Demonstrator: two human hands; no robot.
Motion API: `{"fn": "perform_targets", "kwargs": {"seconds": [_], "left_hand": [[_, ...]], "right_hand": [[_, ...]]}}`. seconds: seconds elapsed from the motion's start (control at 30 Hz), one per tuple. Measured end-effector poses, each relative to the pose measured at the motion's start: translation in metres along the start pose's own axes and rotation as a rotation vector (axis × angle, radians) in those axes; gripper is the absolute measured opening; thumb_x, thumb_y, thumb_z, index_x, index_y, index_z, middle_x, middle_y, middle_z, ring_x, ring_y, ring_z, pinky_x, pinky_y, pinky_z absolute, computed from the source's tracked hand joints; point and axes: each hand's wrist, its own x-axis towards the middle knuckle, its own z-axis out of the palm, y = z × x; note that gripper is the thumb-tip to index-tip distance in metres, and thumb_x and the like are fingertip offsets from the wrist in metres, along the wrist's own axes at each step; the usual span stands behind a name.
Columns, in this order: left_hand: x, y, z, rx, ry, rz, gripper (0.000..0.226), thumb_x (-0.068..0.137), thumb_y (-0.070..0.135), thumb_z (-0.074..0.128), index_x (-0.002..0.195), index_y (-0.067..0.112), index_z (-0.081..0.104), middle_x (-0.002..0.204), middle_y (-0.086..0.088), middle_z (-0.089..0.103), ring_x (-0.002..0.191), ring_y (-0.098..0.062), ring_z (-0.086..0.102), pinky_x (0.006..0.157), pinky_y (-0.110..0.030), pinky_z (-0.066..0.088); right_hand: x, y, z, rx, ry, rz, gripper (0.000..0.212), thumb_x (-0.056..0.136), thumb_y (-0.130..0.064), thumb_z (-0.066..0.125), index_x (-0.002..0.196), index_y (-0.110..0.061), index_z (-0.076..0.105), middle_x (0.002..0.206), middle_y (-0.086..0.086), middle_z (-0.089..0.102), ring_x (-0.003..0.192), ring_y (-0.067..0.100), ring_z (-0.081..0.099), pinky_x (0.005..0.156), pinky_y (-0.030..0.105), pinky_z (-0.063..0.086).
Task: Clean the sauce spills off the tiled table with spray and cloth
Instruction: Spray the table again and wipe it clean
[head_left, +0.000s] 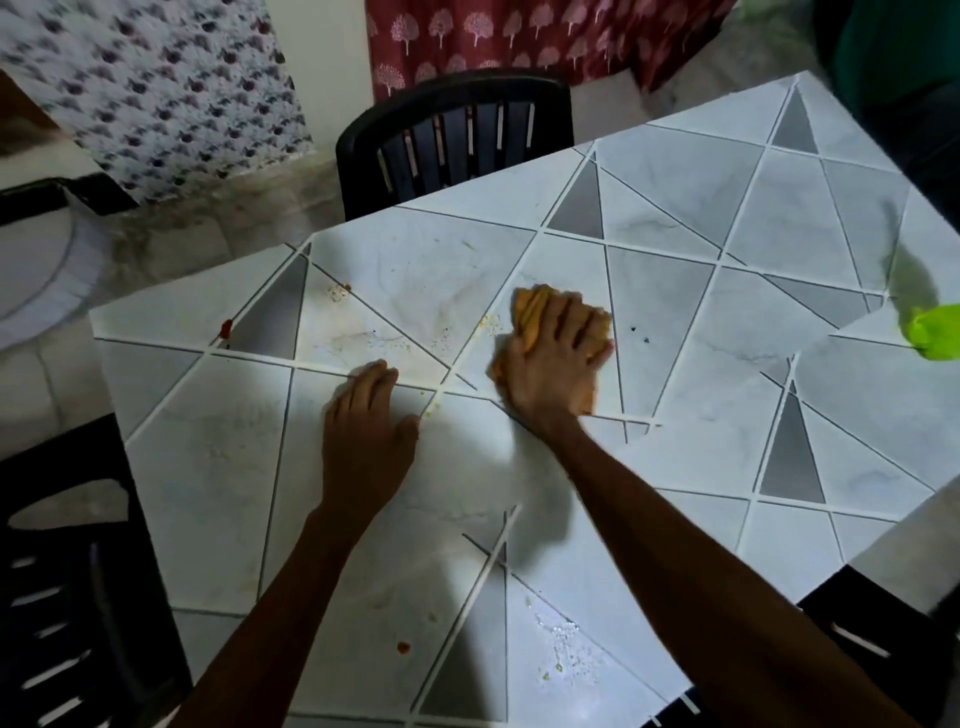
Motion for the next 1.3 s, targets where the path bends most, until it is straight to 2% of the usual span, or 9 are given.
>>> {"fn": "perform_targets", "kwargs": {"seconds": [0.17, 0.27, 0.37, 0.53, 0.77, 0.9, 1.0, 1.07, 1.3], "left_hand": [[0.009, -0.006, -0.006, -0.026, 0.060, -0.019, 0.051, 0.085, 0.024, 0.057, 0.130, 0.001, 0.054, 0.136, -0.018, 0.054, 0.124, -0.036, 0.050, 0.100, -0.047, 0.042], [0.009, -0.005, -0.005, -0.007, 0.066, -0.027, 0.053, 0.084, 0.024, 0.056, 0.132, 0.002, 0.053, 0.137, -0.017, 0.053, 0.125, -0.035, 0.049, 0.100, -0.048, 0.041], [0.007, -0.002, -0.001, -0.010, 0.073, -0.055, 0.054, 0.086, 0.022, 0.055, 0.137, 0.004, 0.051, 0.141, -0.015, 0.051, 0.128, -0.034, 0.047, 0.104, -0.049, 0.040], [0.007, -0.002, -0.002, -0.057, 0.098, -0.082, 0.052, 0.086, 0.019, 0.051, 0.136, 0.005, 0.052, 0.141, -0.014, 0.051, 0.126, -0.036, 0.049, 0.100, -0.050, 0.042], [0.022, -0.018, -0.014, 0.039, 0.112, -0.072, 0.057, 0.084, 0.029, 0.052, 0.135, 0.003, 0.052, 0.139, -0.017, 0.050, 0.129, -0.036, 0.046, 0.104, -0.050, 0.038], [0.023, -0.020, -0.011, 0.117, 0.095, -0.066, 0.058, 0.087, 0.028, 0.052, 0.139, 0.004, 0.049, 0.143, -0.016, 0.048, 0.131, -0.034, 0.044, 0.104, -0.048, 0.036], [0.021, -0.020, -0.008, 0.150, 0.091, -0.077, 0.058, 0.087, 0.027, 0.050, 0.141, 0.006, 0.048, 0.144, -0.014, 0.048, 0.132, -0.033, 0.044, 0.103, -0.046, 0.035], [0.022, -0.022, -0.009, 0.150, 0.090, -0.067, 0.058, 0.087, 0.028, 0.049, 0.140, 0.006, 0.049, 0.143, -0.014, 0.049, 0.132, -0.033, 0.045, 0.103, -0.046, 0.035], [0.022, -0.026, -0.011, 0.091, 0.126, -0.042, 0.056, 0.089, 0.031, 0.053, 0.139, 0.006, 0.049, 0.142, -0.013, 0.049, 0.129, -0.033, 0.046, 0.106, -0.046, 0.034]], "right_hand": [[-0.062, 0.010, 0.008, -0.177, -0.088, -0.763, 0.081, 0.091, -0.058, 0.041, 0.161, -0.027, 0.014, 0.170, 0.002, 0.006, 0.156, 0.032, -0.004, 0.122, 0.058, 0.012], [-0.062, 0.074, -0.009, -0.199, -0.130, -1.008, 0.083, 0.088, -0.052, 0.052, 0.161, -0.032, 0.016, 0.169, -0.002, 0.010, 0.156, 0.028, 0.002, 0.124, 0.057, 0.010], [-0.022, 0.089, -0.012, -0.171, -0.054, -0.736, 0.077, 0.092, -0.056, 0.046, 0.160, -0.033, 0.019, 0.169, -0.004, 0.011, 0.156, 0.028, 0.005, 0.120, 0.062, 0.015], [0.028, -0.039, 0.005, -0.008, -0.021, -0.074, 0.083, 0.093, -0.064, 0.027, 0.162, -0.021, 0.005, 0.169, 0.009, 0.001, 0.154, 0.040, -0.007, 0.121, 0.064, -0.001], [-0.020, 0.023, -0.004, -0.209, -0.134, -1.089, 0.083, 0.089, -0.054, 0.050, 0.161, -0.029, 0.018, 0.170, -0.001, 0.007, 0.157, 0.028, -0.001, 0.125, 0.055, 0.004], [0.014, 0.051, -0.011, -0.161, -0.055, -0.700, 0.076, 0.089, -0.060, 0.035, 0.159, -0.031, 0.023, 0.169, -0.002, 0.013, 0.156, 0.028, 0.005, 0.120, 0.066, 0.007], [0.046, -0.024, 0.000, -0.055, -0.015, -0.183, 0.084, 0.088, -0.063, 0.025, 0.161, -0.023, 0.012, 0.169, 0.006, 0.007, 0.154, 0.037, -0.002, 0.120, 0.065, 0.001], [0.053, -0.079, 0.009, -0.011, -0.037, -0.065, 0.085, 0.090, -0.062, 0.022, 0.161, -0.019, 0.006, 0.169, 0.012, 0.002, 0.153, 0.042, -0.007, 0.119, 0.067, -0.001], [0.037, -0.009, -0.006, -0.198, -0.180, -1.236, 0.079, 0.092, -0.056, 0.052, 0.160, -0.032, 0.019, 0.170, -0.003, 0.006, 0.157, 0.025, 0.000, 0.125, 0.053, 0.009]]}}
